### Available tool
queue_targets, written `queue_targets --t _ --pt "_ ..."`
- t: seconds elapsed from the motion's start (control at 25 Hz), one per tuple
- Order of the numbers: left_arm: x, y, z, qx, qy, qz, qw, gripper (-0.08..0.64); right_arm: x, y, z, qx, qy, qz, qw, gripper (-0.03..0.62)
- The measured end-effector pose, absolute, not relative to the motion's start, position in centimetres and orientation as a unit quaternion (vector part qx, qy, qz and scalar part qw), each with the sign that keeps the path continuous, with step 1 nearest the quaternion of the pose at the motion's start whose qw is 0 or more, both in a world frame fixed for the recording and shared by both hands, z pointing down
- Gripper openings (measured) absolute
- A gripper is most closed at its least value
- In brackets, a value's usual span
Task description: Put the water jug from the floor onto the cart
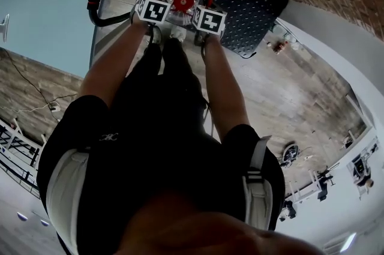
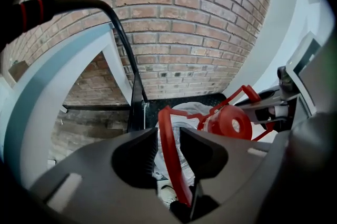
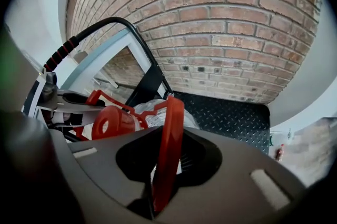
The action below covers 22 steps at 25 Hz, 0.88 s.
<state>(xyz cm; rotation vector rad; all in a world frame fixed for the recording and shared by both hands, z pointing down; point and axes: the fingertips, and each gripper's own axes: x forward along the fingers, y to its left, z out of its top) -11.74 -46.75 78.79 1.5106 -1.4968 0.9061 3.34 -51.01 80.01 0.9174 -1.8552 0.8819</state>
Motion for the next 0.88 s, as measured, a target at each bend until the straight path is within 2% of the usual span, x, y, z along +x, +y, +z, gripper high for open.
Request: queue_targets --t 0.16,0.28,0.4,0.48,0.56,0.72,0.88 --pt "-12.1 -46.8 77.5 0.607 -0.596 0.341 0.401 0.164 3.0 -51.3 78.6 0.382 -0.75 0.341 0.418 0.16" --pt "-12.6 -46.9 75.3 0.614 -0.605 0.323 0.392 0.175 2.8 -51.9 76.1 0.396 -0.761 0.313 0.407 0.19" --pt "-12.9 -46.7 72.7 0.624 -0.613 0.304 0.378 0.166 2.6 -52.0 72.7 0.403 -0.776 0.283 0.394 0.192" --pt "-13.0 -46.4 70.7 0.627 -0.621 0.3 0.363 0.133 2.7 -52.0 70.1 0.411 -0.785 0.26 0.384 0.087" --pt "-13.2 -46.3 68.6 0.628 -0.632 0.301 0.341 0.084 2.7 -52.5 67.1 0.428 -0.795 0.238 0.359 0.015" --pt "-13.0 -46.8 64.0 0.636 -0.65 0.283 0.305 0.005 2.7 -53.5 61.2 0.451 -0.823 0.222 0.265 0.014" --pt "-12.8 -47.1 60.0 0.655 -0.648 0.257 0.293 0.002 1.6 -53.3 56.7 0.44 -0.847 0.224 0.199 0.012"
